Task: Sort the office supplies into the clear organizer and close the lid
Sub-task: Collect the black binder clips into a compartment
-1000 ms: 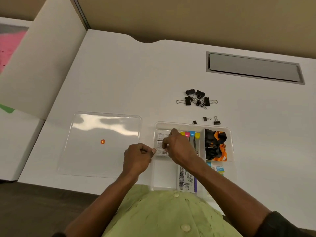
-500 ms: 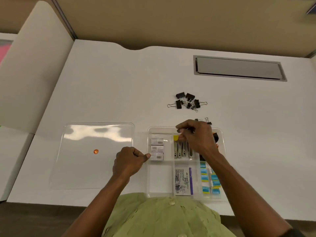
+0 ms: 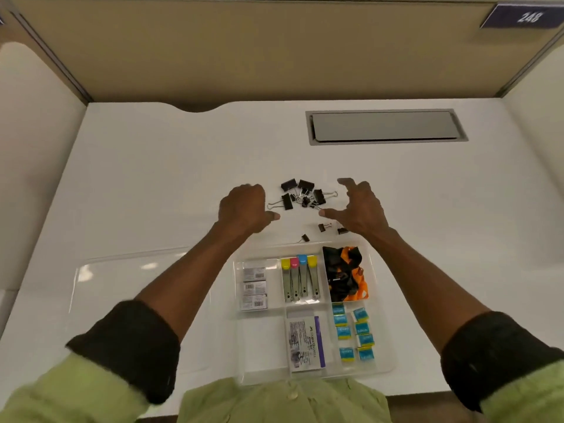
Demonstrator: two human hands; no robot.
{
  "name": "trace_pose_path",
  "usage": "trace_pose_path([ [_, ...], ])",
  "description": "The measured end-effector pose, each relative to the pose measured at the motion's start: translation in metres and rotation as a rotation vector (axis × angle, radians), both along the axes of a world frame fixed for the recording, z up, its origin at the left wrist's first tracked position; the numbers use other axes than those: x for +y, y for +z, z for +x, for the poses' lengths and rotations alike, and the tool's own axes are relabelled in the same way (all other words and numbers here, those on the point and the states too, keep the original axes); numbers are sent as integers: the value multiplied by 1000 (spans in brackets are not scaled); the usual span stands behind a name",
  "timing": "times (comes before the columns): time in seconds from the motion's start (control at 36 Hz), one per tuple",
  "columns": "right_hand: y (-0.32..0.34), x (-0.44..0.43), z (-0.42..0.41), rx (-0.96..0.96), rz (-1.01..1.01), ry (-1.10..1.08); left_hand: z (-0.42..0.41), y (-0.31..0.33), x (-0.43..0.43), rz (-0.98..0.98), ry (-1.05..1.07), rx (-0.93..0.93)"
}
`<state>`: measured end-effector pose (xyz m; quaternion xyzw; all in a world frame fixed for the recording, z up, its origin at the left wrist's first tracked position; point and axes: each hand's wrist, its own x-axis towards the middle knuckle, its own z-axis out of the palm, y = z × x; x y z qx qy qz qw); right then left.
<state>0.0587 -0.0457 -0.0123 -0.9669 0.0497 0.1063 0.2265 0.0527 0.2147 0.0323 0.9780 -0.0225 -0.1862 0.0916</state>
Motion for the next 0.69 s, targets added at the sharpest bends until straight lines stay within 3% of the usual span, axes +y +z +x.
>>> trace_pose_path([
  [0.28, -33, 16, 40, 32, -225, 323, 61, -62, -36, -26, -330, 0],
  [0.42, -41, 29, 48, -15, -251, 332, 66, -79, -37, -90, -345, -17],
  [0.69, -49, 44, 52, -71, -109, 226, 69, -89, -38, -193, -197, -166],
])
